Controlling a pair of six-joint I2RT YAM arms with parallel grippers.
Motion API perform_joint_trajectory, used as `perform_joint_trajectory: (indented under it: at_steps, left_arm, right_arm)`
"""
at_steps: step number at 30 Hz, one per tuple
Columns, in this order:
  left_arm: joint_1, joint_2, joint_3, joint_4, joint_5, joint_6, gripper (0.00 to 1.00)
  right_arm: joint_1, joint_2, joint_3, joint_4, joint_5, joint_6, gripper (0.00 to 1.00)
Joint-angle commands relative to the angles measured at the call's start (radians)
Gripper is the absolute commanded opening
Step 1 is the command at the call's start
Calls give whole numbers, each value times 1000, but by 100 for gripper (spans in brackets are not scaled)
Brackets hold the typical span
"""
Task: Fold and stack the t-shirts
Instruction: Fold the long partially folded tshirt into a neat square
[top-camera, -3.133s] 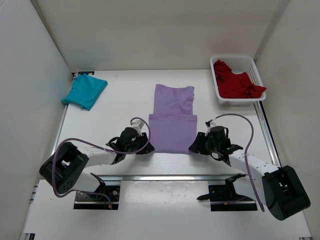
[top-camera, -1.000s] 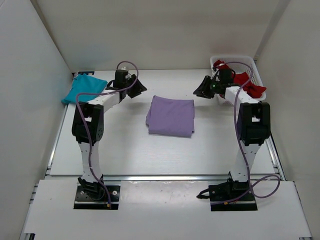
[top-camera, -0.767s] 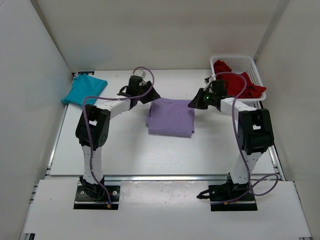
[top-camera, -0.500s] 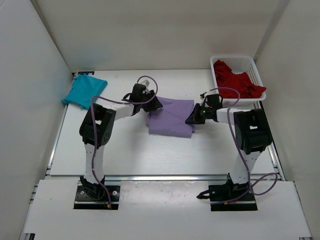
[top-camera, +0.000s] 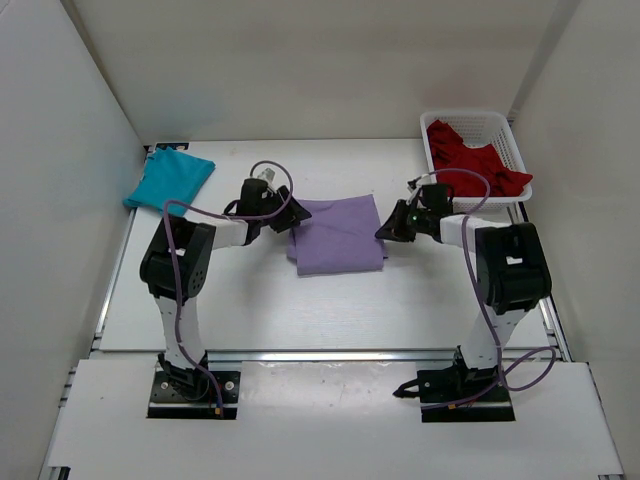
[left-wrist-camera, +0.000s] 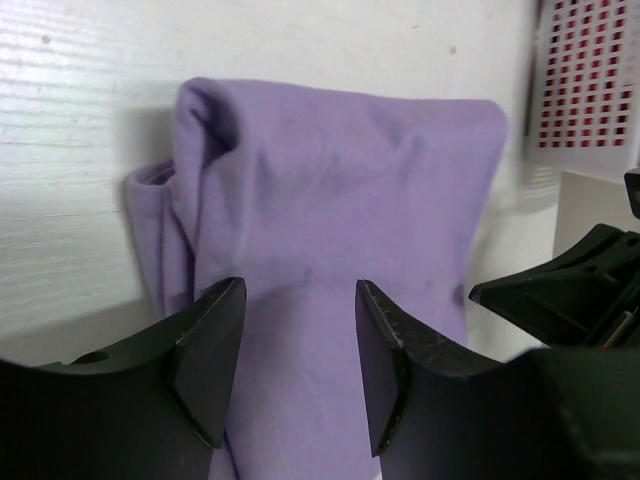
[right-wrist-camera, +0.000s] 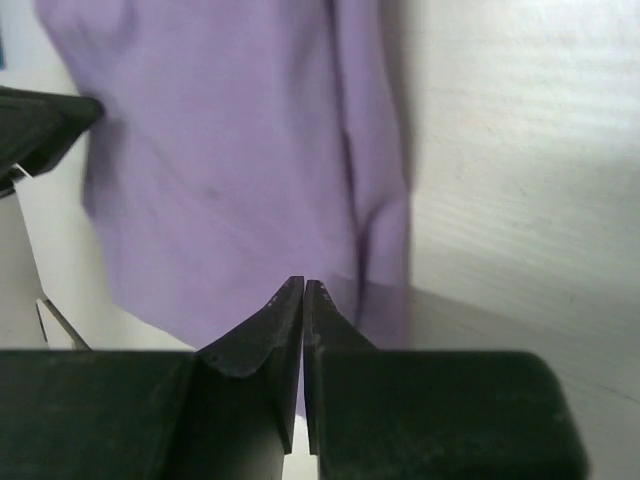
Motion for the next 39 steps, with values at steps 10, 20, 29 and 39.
perform_joint_trajectory:
  at_steps: [10,20,29,39]
  left_arm:
    - [14,105,280,-88,21,-6,56]
    - [115,170,229,-70,9,6,55]
    - [115,-4,137,-64,-34,46,68]
    - [43,-252,-125,-163,-117,241,99]
  right_arm:
    - [30,260,443,14,-31,23,0]
    - [-7,438,571,-47,-27,26,1]
    - [32,377,689,-147,-57,-6,13]
    - [127,-121,272,-28,16,49,52]
